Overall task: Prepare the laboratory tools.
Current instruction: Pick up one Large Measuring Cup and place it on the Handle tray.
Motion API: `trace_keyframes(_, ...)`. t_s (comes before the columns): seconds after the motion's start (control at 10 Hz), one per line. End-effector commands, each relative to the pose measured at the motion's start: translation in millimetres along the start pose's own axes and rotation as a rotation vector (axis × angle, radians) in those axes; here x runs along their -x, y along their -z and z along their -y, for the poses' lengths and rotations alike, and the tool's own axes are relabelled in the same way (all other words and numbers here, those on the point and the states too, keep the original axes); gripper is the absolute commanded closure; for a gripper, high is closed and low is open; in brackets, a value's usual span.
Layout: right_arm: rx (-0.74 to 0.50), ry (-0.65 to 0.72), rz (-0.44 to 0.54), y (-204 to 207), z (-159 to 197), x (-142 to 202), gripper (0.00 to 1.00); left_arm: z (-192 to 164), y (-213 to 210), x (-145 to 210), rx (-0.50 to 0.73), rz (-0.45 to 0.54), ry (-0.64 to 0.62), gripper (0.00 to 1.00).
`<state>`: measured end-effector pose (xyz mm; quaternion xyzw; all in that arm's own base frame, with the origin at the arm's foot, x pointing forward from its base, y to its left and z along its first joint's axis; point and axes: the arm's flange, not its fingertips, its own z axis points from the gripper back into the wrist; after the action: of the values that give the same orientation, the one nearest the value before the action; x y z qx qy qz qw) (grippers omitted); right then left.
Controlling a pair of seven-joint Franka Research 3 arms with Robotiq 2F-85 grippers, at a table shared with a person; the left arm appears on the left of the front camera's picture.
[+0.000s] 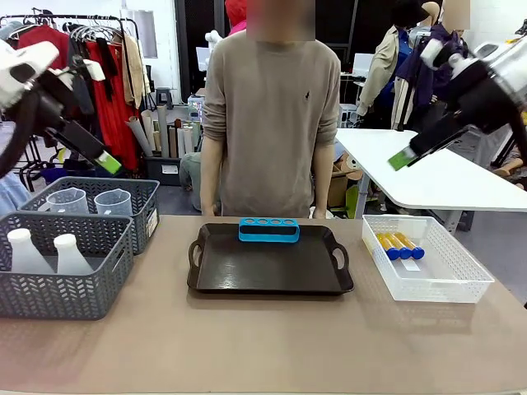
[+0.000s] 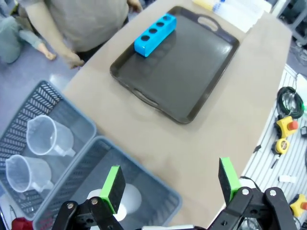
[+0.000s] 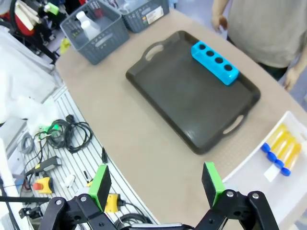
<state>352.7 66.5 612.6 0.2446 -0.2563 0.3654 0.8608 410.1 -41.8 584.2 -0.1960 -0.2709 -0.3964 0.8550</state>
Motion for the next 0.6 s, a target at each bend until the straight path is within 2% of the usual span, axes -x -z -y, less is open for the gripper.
trace_keyframes(0.0, -0.056, -0.022, 0.006, -23, 12, -8, 0.0, -10, -17, -8, 0.039, 0.045, 0.075, 0.0)
trace_keyframes(0.5, -0.059, -0.102, 0.044, -66, 32, -15, 0.0, -23, -42, -31, -0.041, 0.075, 0.159, 0.0)
